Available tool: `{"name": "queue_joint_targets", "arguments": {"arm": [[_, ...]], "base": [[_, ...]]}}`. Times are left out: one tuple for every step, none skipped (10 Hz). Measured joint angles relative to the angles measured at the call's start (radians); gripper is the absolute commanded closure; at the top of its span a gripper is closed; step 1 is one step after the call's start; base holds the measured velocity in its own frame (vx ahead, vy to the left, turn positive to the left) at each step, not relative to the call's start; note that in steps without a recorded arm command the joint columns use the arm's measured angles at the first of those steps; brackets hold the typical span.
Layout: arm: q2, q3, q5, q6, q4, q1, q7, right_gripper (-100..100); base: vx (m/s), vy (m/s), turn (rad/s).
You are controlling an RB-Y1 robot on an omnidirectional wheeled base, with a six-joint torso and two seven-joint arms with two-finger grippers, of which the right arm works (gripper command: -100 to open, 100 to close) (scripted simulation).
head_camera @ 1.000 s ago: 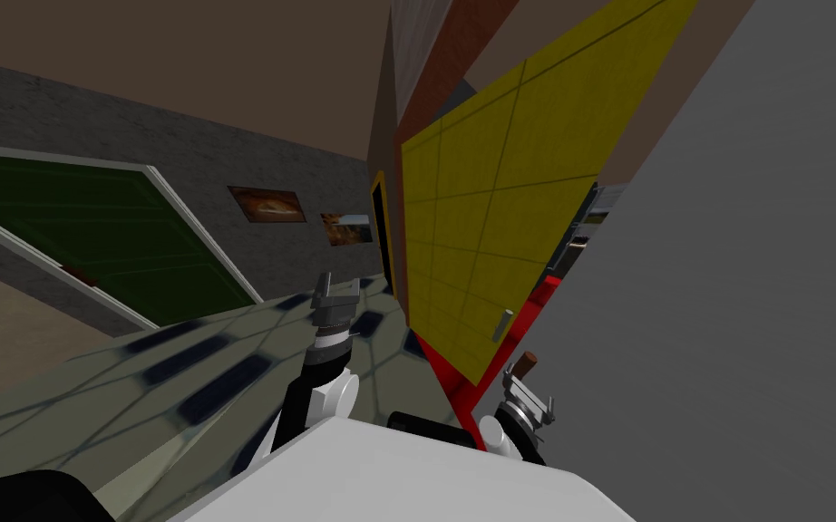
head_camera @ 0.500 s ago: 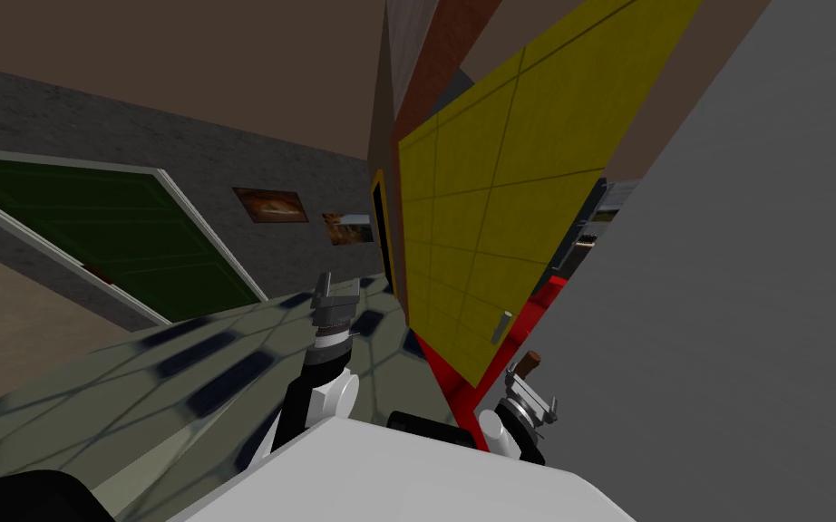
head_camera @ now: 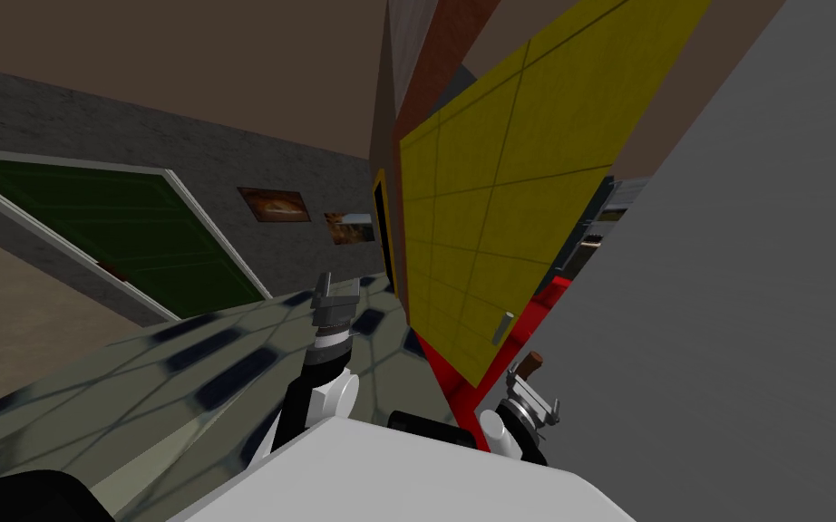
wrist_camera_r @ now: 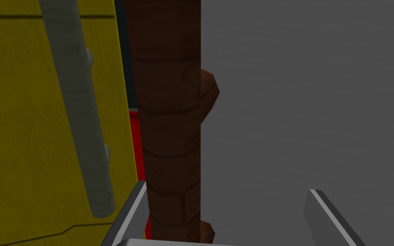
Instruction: Push the door open
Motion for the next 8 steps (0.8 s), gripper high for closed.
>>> {"name": "queue_joint_targets", "arguments": {"arm": [[-0.004, -0.004, -0.007, 0.013, -0.023, 0.007, 0.016, 100], [-0.006, -0.005, -0.007, 0.013, -0.018, 0.003, 0.013, 100], [-0.002, -0.003, -0.002, 0.003, -0.011, 0.003, 0.008, 100], [-0.006, -0.003, -0.001, -0.001, 0.011, -0.008, -0.005, 100], [-0.002, -0.003, 0.001, -0.005, 0.020, -0.015, -0.006, 100], [-0.004, 0.003, 0.005, -0.006, 0.003, 0.003, -0.008, 100], [0.001, -0.006, -0.002, -0.018, 0.030, -0.013, -0.014, 100], [-0.001, -0.014, -0.013, -0.018, 0.021, -0.010, -0.006, 100]], "base": [[0.023, -0.009, -0.025], [0.024, -0.011, 0.026], [0.001, 0.001, -0.025], [-0.008, -0.009, -0.004], [0.004, -0.012, 0.043], [0.035, -0.043, 0.182], [0.007, -0.070, 0.169], [-0.001, -0.079, 0.057]]}}
